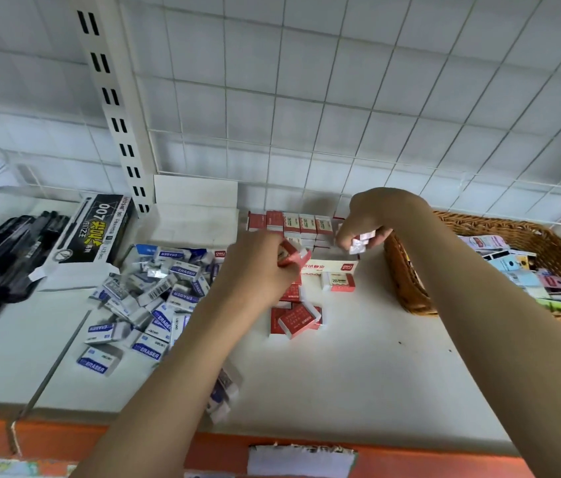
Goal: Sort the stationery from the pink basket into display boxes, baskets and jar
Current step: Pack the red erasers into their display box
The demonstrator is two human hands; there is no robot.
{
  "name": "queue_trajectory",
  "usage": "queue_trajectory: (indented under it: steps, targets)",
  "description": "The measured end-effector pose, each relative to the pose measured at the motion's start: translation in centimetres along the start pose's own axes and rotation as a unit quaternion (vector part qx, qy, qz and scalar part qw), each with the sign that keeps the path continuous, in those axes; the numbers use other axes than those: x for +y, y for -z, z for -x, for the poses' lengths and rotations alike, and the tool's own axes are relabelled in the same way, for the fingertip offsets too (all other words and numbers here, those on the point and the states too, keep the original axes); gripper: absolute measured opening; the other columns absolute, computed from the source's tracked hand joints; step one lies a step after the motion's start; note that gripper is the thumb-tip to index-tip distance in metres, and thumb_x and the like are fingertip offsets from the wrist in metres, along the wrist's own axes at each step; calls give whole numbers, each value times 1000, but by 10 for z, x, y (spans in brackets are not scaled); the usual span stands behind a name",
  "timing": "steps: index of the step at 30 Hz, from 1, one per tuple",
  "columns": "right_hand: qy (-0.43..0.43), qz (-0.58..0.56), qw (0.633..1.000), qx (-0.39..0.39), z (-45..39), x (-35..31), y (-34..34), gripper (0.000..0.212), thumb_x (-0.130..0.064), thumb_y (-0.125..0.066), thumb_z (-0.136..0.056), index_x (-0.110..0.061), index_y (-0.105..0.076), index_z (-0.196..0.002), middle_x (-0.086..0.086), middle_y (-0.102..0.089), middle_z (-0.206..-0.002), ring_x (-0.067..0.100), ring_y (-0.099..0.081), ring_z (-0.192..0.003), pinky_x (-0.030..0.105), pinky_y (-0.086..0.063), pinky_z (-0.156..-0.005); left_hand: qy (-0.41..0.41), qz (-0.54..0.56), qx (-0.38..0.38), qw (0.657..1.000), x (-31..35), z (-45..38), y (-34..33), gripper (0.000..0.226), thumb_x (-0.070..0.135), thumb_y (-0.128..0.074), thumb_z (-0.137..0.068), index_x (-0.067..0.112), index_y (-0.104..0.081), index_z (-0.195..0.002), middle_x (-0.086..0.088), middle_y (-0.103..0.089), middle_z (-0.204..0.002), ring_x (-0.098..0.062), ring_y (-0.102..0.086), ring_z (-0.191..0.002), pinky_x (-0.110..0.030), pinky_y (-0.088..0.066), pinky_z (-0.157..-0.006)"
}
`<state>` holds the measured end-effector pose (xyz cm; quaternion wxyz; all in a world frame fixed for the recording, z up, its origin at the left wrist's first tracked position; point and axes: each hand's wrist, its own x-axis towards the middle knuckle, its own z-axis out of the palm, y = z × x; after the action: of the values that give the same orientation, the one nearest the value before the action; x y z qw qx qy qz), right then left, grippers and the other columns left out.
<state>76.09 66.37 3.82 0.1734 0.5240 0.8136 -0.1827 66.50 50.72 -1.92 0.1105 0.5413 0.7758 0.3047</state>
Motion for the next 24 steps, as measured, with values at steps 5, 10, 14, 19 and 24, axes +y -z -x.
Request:
queue_trajectory:
  steps: [5, 10, 14, 19, 24]
  targets:
    - [9, -6, 999, 49, -5, 2, -8, 18, -17, -72, -76, -5, -59, -78, 9, -63, -84, 22, -66, -74, 32, -54, -84, -22, -31, 14, 999, 17, -37, -3, 20, 31, -65, -85, 11, -65, -90, -2, -63, -80, -19, -59, -76, -25, -39, -61]
    - [40, 58, 983, 168, -17, 5, -22, 31, -27, -69, -79, -7, -48, -67, 4, -55, -72, 21, -57, -79, 23, -48, -66, -10, -84, -7, 996, 13, -56, -19, 29, 32, -64, -86, 10, -65, -104, -8, -67, -98, -25, -62, -91, -27, -42, -69]
    - [48, 33, 983, 174, -23, 10, -19, 42, -33, -69, -81, -12, -40, -57, 0, -46, -58, 15, -48, -58, 18, -31, -49, -12, -98, -1, 995, 11, -58, -23, 32, 31, -62, -88, 10, -62, -112, -7, -66, -107, -23, -61, -99, -24, -35, -70]
    - [53, -12, 983, 173, -22, 16, -18, 38, -26, -58, -88, -11, -43, -56, 0, -48, -51, 12, -46, -46, 21, -32, -48, -14, -87, 7, 996, 9, -57, -25, 27, 26, -59, -88, 11, -63, -111, -7, -67, -107, -24, -62, -98, -25, -39, -70]
    - [54, 2, 986, 160, -16, 20, -20, 37, -28, -50, -94, -11, -47, -62, -2, -52, -53, 9, -49, -47, 18, -31, -48, -24, -81, 19, 996, 7, -54, -27, 24, 26, -58, -89, 10, -64, -106, -7, -68, -104, -23, -62, -96, -23, -39, -69]
